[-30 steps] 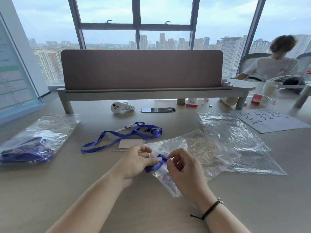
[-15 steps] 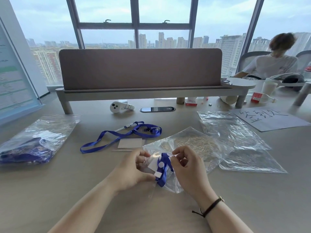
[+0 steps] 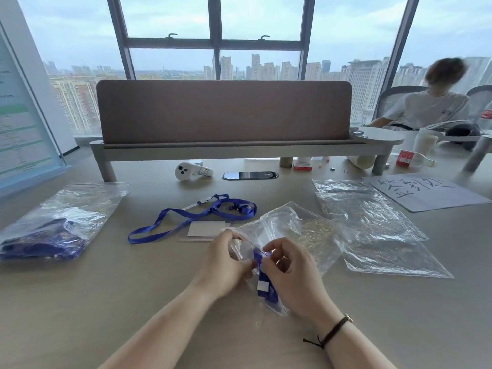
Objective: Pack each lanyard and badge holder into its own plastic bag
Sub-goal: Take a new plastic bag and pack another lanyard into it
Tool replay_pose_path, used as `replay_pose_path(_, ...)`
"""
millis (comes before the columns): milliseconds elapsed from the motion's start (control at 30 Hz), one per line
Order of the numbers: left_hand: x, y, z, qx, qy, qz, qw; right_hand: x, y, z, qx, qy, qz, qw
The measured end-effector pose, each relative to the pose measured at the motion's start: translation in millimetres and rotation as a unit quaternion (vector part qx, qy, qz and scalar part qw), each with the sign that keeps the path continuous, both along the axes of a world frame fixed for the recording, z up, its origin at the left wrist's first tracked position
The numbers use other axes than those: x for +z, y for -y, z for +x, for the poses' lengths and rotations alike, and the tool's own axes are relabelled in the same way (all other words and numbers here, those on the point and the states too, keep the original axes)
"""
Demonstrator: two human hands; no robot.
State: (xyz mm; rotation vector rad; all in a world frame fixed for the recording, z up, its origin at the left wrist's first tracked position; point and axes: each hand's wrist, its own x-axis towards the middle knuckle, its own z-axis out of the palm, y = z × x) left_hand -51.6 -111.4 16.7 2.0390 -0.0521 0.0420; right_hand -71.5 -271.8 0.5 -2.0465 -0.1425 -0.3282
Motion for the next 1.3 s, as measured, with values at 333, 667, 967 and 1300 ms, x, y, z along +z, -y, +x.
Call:
replay_pose_path(333,17.7,6.9,-4.1,-0.068,-0.108,-0.219,0.967,1.6,-11.5,0.9,0.079,-0.034,0.1,0.991)
replay_pose_path(667,72.6,-31.8,7.6,-0.086,0.038,-0.07,0.993,60.7,-9.5,31.7,-0.036,0.136,-0.075,0.987)
replay_pose_path(967,163.6,-71.1,19.9,-0.148,0.175,0.103,0.968,148.1,-25.0,57.0,0.139,0.022,0.11,0.984)
replay_pose_path(1300,215.6,-117.5,-7.5,-0.106,0.194,0.217,0.951,191.1,-26.8,42.9,0.158,0.08,0.275,0.945)
